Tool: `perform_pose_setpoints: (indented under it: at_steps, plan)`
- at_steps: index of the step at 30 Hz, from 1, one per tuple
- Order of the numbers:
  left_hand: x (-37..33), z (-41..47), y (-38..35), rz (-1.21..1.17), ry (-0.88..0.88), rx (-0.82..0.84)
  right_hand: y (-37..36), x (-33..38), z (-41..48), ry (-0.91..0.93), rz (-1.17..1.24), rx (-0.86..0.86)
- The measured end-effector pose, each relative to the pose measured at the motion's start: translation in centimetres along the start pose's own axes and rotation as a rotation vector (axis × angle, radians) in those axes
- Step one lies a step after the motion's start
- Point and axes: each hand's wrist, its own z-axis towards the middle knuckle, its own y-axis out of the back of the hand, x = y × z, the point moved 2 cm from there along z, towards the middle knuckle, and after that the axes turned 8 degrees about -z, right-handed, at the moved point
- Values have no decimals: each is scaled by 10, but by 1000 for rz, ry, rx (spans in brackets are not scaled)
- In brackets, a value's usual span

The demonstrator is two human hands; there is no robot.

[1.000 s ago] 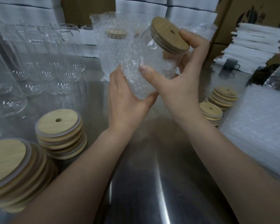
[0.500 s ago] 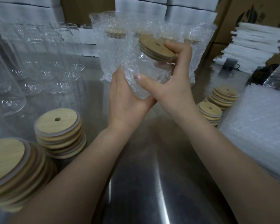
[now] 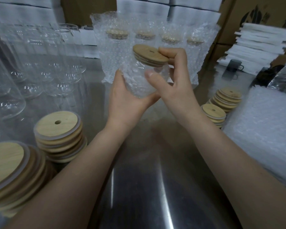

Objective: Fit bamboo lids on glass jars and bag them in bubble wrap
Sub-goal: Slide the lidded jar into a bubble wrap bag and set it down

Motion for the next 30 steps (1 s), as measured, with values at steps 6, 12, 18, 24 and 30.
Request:
perform_pose_setpoints:
  at_steps: [6, 12, 18, 24, 30]
  plan:
    - [5, 11, 3, -91, 78, 130, 5, -1, 3, -55, 89, -42]
    - [8, 9, 6, -199, 191, 191, 11, -5, 4, -115, 144, -130]
    - [7, 7, 7, -236, 343, 158, 21, -11, 10, -163, 305, -268]
    - [5, 7, 8, -252, 371, 195, 26, -17, 12, -187, 422, -329]
    - [12, 10, 5, 21, 426, 352, 20, -27, 12, -318, 304, -207]
